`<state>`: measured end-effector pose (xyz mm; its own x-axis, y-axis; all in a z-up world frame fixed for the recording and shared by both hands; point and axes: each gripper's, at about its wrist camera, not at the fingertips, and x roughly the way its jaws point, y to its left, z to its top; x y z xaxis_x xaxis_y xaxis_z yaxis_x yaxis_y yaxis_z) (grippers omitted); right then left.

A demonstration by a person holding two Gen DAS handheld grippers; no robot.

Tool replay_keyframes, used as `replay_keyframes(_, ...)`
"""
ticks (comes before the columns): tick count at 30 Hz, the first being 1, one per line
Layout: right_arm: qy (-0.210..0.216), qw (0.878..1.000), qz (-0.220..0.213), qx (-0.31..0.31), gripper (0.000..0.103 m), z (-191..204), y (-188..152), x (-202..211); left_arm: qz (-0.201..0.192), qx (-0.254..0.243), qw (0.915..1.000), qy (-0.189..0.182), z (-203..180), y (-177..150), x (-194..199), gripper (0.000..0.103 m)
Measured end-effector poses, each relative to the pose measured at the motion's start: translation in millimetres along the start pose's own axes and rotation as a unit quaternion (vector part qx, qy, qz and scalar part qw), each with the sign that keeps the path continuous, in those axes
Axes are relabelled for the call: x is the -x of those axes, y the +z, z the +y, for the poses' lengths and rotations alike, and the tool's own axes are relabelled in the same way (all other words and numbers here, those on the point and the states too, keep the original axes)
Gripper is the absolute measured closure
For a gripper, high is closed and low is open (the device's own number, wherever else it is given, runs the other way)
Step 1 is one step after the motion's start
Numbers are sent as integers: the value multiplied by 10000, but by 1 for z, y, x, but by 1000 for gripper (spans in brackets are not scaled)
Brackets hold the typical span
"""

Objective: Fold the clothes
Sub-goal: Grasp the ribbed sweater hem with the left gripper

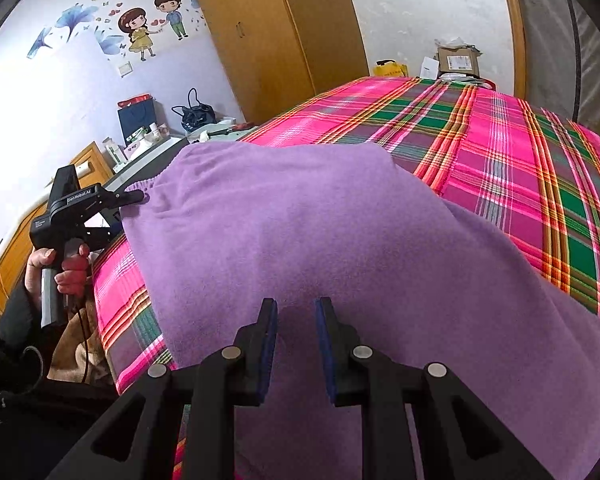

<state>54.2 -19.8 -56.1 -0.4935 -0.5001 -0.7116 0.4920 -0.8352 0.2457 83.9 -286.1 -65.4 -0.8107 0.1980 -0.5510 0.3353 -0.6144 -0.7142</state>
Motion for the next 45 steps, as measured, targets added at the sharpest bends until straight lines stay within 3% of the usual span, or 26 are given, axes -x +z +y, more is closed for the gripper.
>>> replay_keyframes(7, -23, 10000, 17, 26, 82, 1, 5, -3, -283, -482, 9983, 132, -18, 1, 0, 46)
replay_keyframes(14, -15, 10000, 23, 16, 82, 2, 5, -5, -192, -183, 9995, 151, -5, -6, 2, 46)
replay_keyframes(16, -8, 10000, 26, 9, 82, 1, 5, -5, -244, -215, 9993, 190, -9, -6, 5, 57)
replay_keyframes(21, -11, 10000, 18, 20, 82, 1, 6, -5, -433, -312, 9983, 214, -18, -5, 12, 65)
replay_keyframes(25, -4, 10000, -1, 0, 82, 1, 5, -5, -479, -194, 9986, 65, -20, -2, 16, 65)
replay_keyframes(36, 9, 10000, -30, -9, 82, 1, 3, -2, -162, 499, 9984, -216, -2, 1, 7, 65)
replay_keyframes(38, 14, 10000, -38, -10, 82, 1, 3, -2, -209, 406, 9987, -216, -8, 2, 9, 65)
replay_keyframes(40, 17, 10000, -46, -10, 82, 2, 3, -1, -296, 174, 9992, -206, -18, 2, 12, 74)
replay_keyframes(45, 7, 10000, -69, -37, 82, 1, 1, 1, -391, -48, 9990, -234, -30, 7, 16, 80)
